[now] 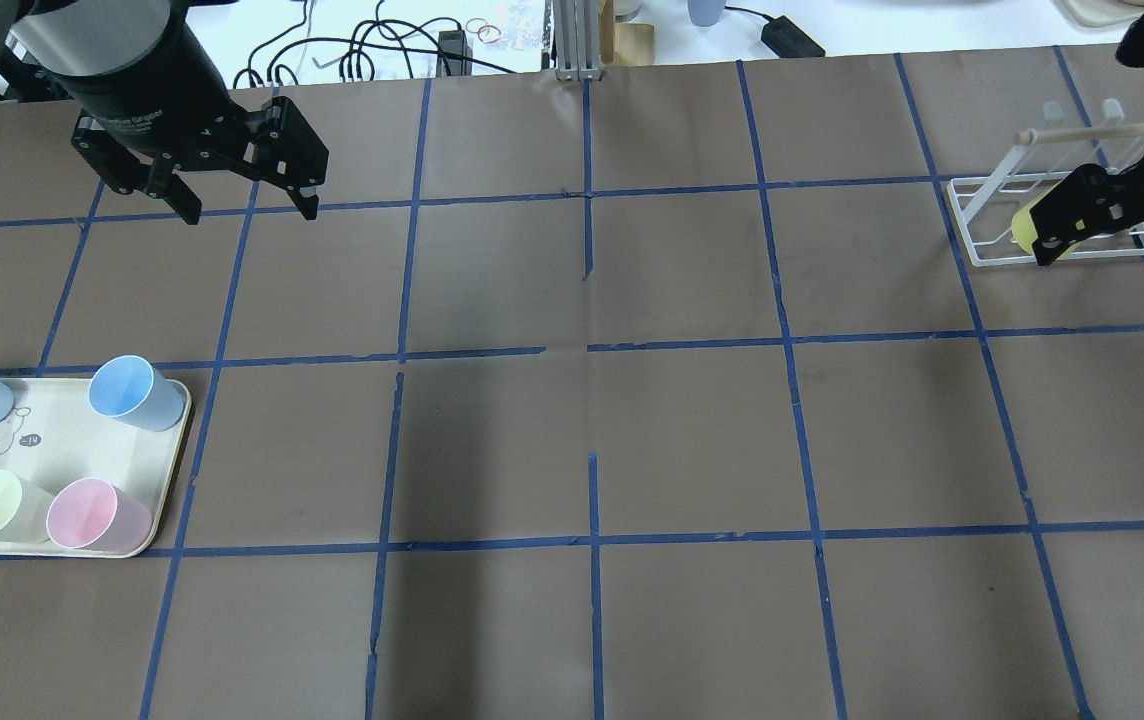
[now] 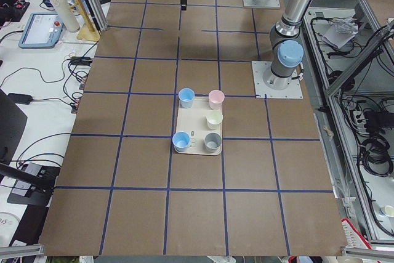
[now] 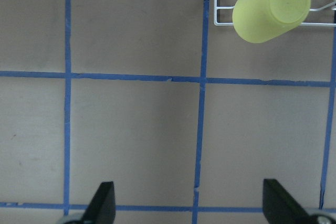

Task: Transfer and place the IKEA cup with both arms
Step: 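Lower the right gripper onto the yellow cup and close on it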

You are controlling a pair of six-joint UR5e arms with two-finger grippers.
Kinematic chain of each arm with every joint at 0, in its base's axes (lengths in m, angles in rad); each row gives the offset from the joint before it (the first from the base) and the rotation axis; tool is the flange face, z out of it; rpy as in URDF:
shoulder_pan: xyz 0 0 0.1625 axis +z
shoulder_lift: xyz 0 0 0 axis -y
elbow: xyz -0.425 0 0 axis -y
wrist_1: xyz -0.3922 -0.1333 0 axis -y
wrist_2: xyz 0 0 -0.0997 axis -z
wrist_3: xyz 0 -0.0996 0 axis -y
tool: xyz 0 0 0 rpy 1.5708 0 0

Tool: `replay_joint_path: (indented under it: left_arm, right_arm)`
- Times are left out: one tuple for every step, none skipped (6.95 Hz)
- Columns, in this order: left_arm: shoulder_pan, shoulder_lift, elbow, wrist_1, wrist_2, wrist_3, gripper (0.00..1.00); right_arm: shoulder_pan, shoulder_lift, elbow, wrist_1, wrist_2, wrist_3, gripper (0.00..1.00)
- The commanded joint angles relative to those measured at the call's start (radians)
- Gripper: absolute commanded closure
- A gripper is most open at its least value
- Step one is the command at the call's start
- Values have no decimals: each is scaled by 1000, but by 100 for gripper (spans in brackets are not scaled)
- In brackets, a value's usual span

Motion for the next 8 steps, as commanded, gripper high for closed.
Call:
replay_joint_path:
  left_arm:
    - [0, -8, -2, 5, 1, 1, 0]
    - [0, -8, -3, 7, 1, 1, 0]
    - [0, -8, -8, 7, 0, 1, 0]
    - [2, -4, 0, 8, 3, 5, 0]
    - [2, -6, -5, 8, 3, 10, 0]
    - [2, -8, -2, 8, 0, 10, 0]
    - [2, -9, -2, 10, 0, 8, 0]
    - [2, -9, -2, 11, 0, 8, 0]
  right_arm:
    - [-66, 116, -48, -94, 8, -126, 0]
    - [-71, 182, -84, -133, 12, -170, 0]
    - [-71, 238, -98, -201, 13, -186, 0]
    - [-71, 281, -99, -251, 22, -186, 0]
    - [-71, 305, -99, -289, 51, -184, 0]
    - [-72, 347, -99, -350, 55, -187, 0]
    - [-71, 379, -99, -393, 55, -189, 0]
    - [-71, 396, -99, -395, 55, -186, 0]
